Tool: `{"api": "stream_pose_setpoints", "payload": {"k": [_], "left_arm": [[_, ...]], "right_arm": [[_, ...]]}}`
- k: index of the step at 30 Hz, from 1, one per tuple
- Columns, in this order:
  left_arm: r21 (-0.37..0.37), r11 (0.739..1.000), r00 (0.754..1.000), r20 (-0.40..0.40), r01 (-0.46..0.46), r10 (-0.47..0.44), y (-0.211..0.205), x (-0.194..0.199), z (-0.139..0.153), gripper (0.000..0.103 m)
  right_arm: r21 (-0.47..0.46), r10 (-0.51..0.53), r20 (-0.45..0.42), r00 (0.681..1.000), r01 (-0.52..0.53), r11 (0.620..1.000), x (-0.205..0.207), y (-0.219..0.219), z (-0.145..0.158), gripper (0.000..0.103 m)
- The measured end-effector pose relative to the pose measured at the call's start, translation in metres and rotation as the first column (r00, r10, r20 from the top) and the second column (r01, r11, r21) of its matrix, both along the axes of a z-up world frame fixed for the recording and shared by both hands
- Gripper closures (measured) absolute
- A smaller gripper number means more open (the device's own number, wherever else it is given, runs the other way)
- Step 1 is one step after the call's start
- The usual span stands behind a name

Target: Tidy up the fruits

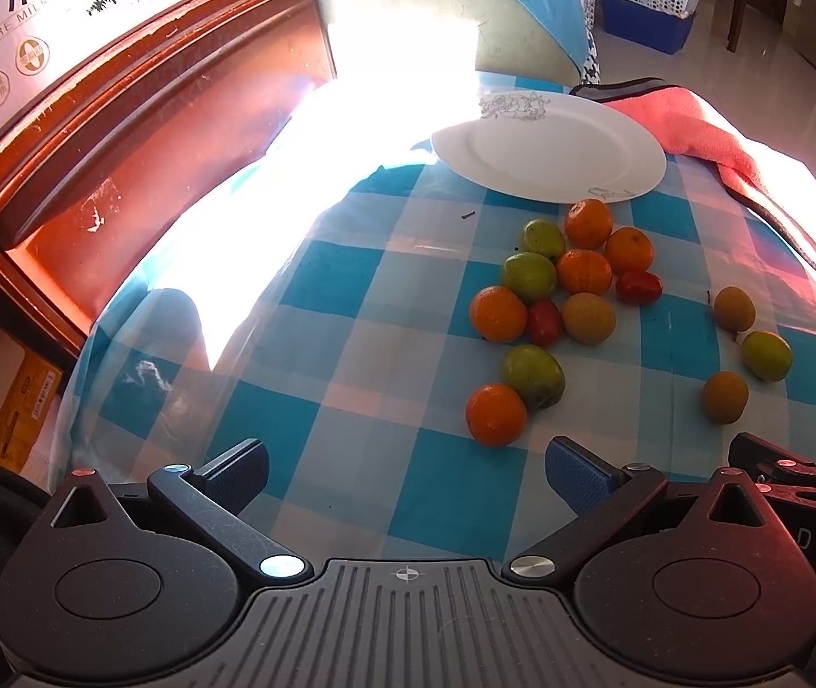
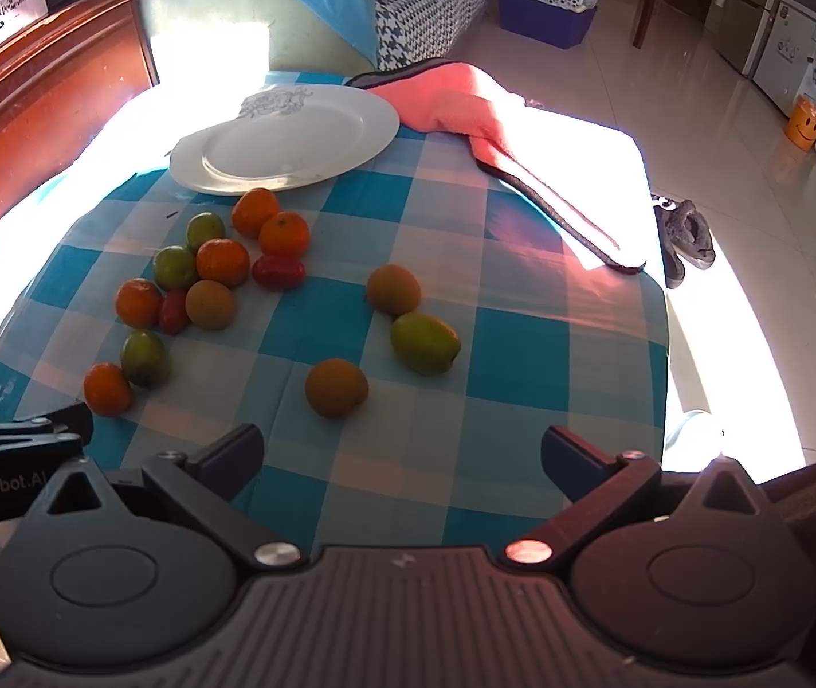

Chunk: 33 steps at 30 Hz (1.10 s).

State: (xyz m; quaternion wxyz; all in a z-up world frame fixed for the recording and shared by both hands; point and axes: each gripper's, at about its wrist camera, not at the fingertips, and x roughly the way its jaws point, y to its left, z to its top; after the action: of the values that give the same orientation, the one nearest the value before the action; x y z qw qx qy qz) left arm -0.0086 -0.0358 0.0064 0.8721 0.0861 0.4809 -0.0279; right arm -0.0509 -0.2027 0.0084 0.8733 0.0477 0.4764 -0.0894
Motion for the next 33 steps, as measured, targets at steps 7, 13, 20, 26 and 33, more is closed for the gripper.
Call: {"api": "stream_pose_setpoints", "payload": {"k": [7,13,20,26,33], "left_arm": [[-0.008,1.000,1.000,0.000,-0.001,0.001,0.001,-0.001,-0.002,0.001],[-0.014,1.000,1.000,-0.007,-0.006,0.006,0.003,-0.001,-0.004,0.001],[-0.042,0.999,1.000,-0.009,-0.008,0.008,0.005,0.000,-0.002,0.001],[-0.064,0.998,1.000,-0.008,-0.003,0.002,0.007,-0.001,-0.001,0.000],[-0.086,0.996,1.000,0.012,0.010,-0.009,0.016,-0.001,-0.002,0.000]], "right_arm": [[0.003,0.003,0.003,1.000,-0.003,1.000,0.000,0.000,-0.001,0.001],[0.004,0.011,0.008,1.000,-0.011,1.000,0.000,0.001,-0.001,0.001],[0.000,0.022,0.028,0.999,-0.022,1.000,0.001,0.000,0.002,0.001],[0.008,0.026,0.051,0.998,-0.026,1.000,0.001,-0.002,0.004,0.001],[0.038,-0.003,0.069,0.998,0.000,0.999,-0.005,-0.017,0.006,0.001]]}}
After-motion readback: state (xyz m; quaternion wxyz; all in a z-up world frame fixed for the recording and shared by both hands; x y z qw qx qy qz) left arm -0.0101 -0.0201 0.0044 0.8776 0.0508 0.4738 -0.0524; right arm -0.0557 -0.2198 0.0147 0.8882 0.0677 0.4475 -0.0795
